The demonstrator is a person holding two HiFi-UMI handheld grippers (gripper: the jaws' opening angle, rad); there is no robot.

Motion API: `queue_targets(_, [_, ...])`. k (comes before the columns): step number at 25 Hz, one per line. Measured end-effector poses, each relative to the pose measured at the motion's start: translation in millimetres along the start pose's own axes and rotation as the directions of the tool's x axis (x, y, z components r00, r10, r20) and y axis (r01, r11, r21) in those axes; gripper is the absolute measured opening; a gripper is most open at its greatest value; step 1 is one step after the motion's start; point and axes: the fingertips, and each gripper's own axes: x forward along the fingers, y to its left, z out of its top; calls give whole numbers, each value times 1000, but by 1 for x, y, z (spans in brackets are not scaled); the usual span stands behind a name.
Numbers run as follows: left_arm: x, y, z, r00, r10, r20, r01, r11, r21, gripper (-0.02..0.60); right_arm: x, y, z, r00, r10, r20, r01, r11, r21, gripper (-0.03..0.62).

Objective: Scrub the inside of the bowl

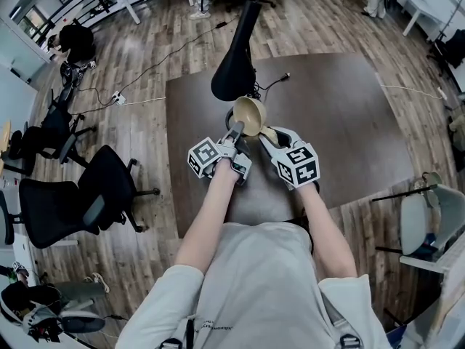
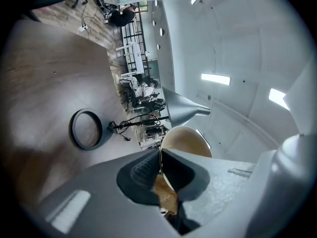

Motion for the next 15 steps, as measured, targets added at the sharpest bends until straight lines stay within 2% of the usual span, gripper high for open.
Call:
queue_targets(4, [-2, 1, -2, 998, 39, -50, -32, 992, 122, 15, -15, -14, 0, 999, -32, -4, 32, 999, -24, 127])
queue_targets(9, [-4, 12, -6, 989, 111, -97, -84, 966, 247, 15, -24, -35, 3, 997, -77, 12, 77, 997, 9, 127])
queue_targets(15, [-16, 29, -10, 974, 190, -122, -142, 935, 324, 15, -32, -43, 3, 994, -111, 7, 111, 993, -24, 127])
